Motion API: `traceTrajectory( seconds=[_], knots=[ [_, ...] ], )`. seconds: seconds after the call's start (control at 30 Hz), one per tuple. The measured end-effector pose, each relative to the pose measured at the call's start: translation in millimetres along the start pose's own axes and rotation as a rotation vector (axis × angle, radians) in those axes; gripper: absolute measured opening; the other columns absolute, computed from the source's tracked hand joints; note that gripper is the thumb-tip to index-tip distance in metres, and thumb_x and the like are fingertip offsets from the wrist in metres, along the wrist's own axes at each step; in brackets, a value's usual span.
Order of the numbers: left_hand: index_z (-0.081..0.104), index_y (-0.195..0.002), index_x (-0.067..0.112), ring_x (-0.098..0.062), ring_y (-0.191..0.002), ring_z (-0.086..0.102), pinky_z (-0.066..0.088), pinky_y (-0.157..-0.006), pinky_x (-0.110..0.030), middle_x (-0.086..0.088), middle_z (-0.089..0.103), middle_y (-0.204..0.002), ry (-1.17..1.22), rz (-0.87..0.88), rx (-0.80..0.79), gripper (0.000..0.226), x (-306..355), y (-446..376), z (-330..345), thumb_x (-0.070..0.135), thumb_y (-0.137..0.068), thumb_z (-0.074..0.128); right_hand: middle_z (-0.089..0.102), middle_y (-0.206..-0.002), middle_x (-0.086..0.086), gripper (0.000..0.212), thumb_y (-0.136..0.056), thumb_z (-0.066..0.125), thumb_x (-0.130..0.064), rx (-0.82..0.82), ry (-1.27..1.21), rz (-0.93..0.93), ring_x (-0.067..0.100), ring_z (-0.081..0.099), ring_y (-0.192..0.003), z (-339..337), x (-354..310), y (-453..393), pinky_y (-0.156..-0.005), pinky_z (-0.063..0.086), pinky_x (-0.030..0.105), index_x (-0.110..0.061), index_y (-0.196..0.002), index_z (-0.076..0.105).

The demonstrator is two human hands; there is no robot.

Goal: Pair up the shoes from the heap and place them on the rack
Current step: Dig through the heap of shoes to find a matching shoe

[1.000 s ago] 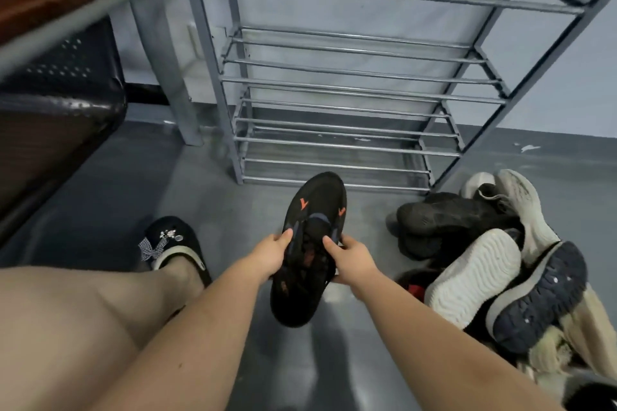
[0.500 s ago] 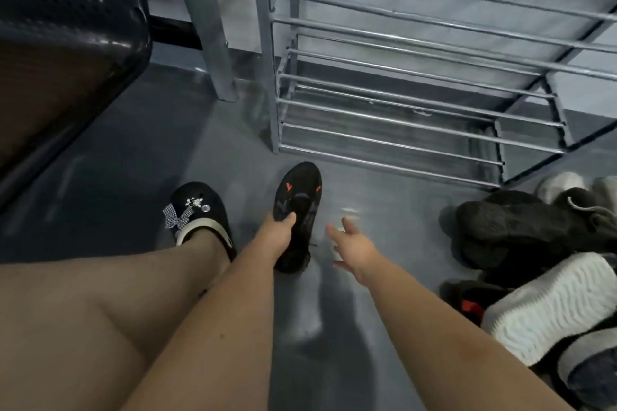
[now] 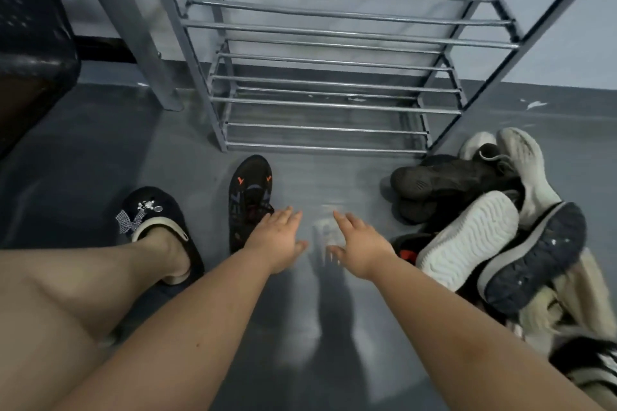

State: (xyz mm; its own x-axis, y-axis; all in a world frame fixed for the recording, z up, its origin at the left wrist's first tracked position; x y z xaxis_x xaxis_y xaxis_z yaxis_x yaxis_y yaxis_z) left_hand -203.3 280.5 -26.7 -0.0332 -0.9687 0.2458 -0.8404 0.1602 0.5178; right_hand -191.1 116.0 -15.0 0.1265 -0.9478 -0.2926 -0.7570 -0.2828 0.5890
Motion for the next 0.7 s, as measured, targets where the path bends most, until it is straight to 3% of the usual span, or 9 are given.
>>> traceTrajectory(
  seconds=[0.3,0.5,0.7],
  knots=[
    [0.003,-0.152,0.015,-0.021,-0.148,0.001,-0.001,-0.119,-0.033,-0.007,-0.003,-0.16,-0.17,0.218,0.026,0.071,109.2,2.8,-3.4,0.047,-0.097,0.034,0.004,-0.161,0.007,0.075,-0.095,0.045,-0.044,0.108,0.21,0.136,0.028,0.012,-0.146,-9.2,98.2,75.9,-0.113,0.025,0.041,-0.023,-0.153,0.002],
    [0.0,-0.152,0.015,-0.022,-0.148,-0.001,0.0,-0.12,-0.034,-0.007,-0.005,-0.16,-0.246,0.321,-0.026,0.072,172.7,-6.3,4.2,0.048,-0.097,0.033,-0.003,-0.161,0.007,0.078,-0.096,0.043,-0.047,0.093,0.225,0.272,0.027,0.005,-0.148,-12.0,174.1,113.3,-0.116,0.022,0.043,-0.023,-0.153,-0.003],
    [0.002,-0.152,0.017,-0.022,-0.148,-0.001,0.0,-0.119,-0.034,-0.007,-0.004,-0.16,-0.267,0.345,-0.105,0.07,213.6,-18.0,28.6,0.048,-0.097,0.033,-0.001,-0.161,0.007,0.079,-0.095,0.04,-0.051,0.147,0.242,0.334,0.027,0.0,-0.148,5.7,219.9,129.4,-0.119,0.009,0.044,-0.022,-0.153,-0.003]
  ],
)
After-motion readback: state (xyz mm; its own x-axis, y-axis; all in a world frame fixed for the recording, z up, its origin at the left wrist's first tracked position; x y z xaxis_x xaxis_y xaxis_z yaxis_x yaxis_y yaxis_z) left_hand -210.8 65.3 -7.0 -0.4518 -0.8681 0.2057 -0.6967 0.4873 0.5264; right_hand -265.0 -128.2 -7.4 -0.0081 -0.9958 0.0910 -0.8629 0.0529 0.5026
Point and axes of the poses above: each hand's wrist, its own y-axis away from the middle knuckle, its own z-axis out of the palm, x = y × z, the point moved 3 cm from there along -y, towards the middle knuckle
